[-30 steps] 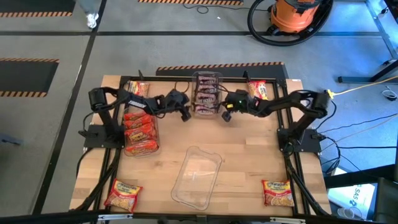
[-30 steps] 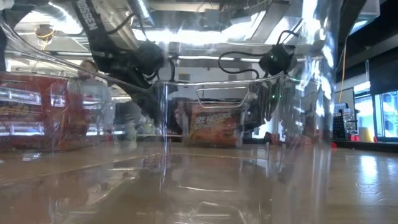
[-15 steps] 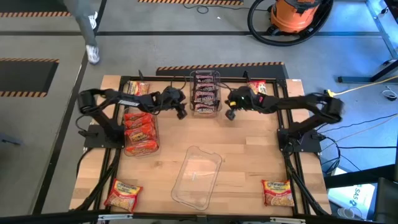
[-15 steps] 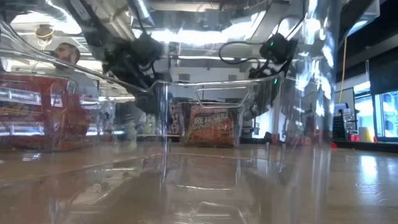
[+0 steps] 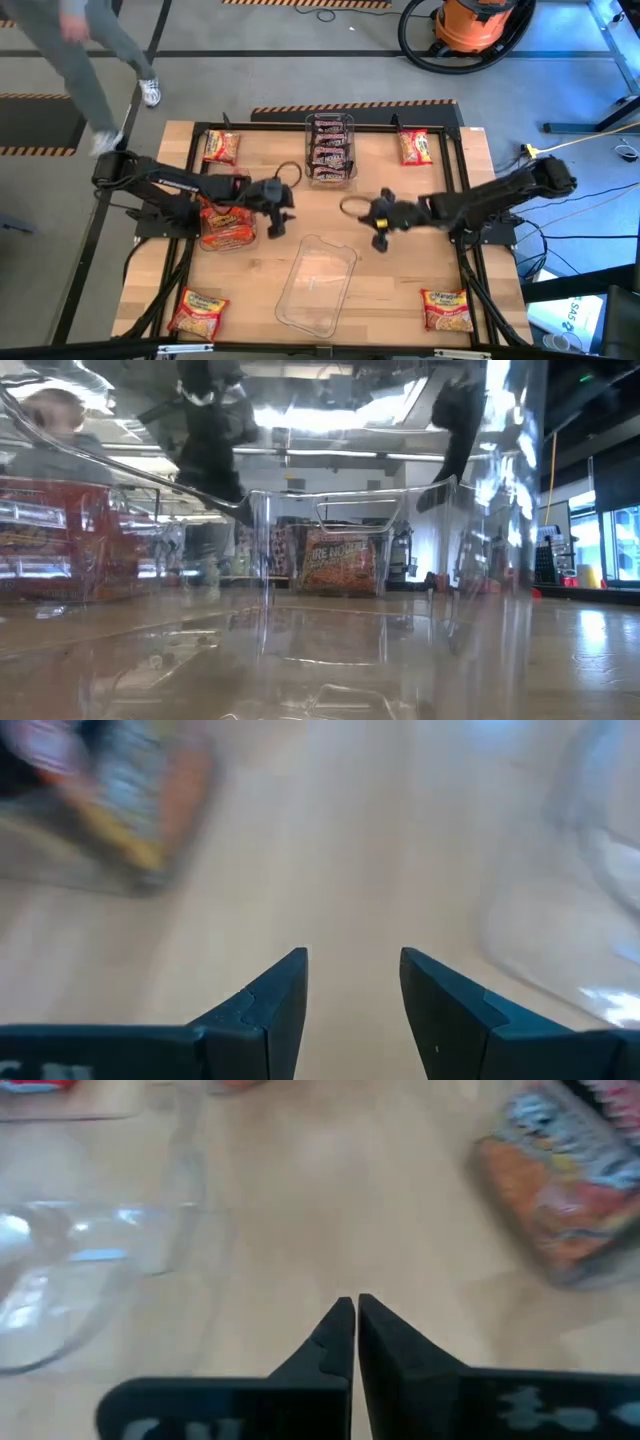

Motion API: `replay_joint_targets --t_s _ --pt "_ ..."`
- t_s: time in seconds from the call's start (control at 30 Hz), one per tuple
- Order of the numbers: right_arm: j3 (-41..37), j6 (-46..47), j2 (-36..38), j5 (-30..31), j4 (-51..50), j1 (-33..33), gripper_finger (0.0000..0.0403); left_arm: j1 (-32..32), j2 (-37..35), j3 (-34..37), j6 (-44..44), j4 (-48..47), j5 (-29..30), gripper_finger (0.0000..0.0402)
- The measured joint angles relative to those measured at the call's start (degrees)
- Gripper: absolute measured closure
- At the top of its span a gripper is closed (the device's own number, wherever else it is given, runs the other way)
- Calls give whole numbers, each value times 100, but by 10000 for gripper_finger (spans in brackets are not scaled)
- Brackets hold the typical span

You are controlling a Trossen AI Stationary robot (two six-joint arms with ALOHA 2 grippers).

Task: Sort Maruchan noodles
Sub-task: Adjust the bottom transparent bin

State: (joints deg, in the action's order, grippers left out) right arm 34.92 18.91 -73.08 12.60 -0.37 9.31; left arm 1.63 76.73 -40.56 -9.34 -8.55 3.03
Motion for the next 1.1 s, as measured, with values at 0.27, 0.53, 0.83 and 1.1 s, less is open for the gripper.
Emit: replay_joint_targets --t_s 0.27,0.53,0.83,1.1 --pt "-2 1862 -129 1067 -264 1797 402 -1170 2 2 -1083 -373 103 247" --pt "0 2566 -1093 1215 1022 2862 402 -2167 4 5 -1751 -315 428 247" --pt "-6 2444 -2147 1008 2757 3046 402 -2677 293 11 -2058 338 580 247" --pt "-2 2118 -2377 1755 2992 2953 402 -2768 916 11 -2059 1304 546 247"
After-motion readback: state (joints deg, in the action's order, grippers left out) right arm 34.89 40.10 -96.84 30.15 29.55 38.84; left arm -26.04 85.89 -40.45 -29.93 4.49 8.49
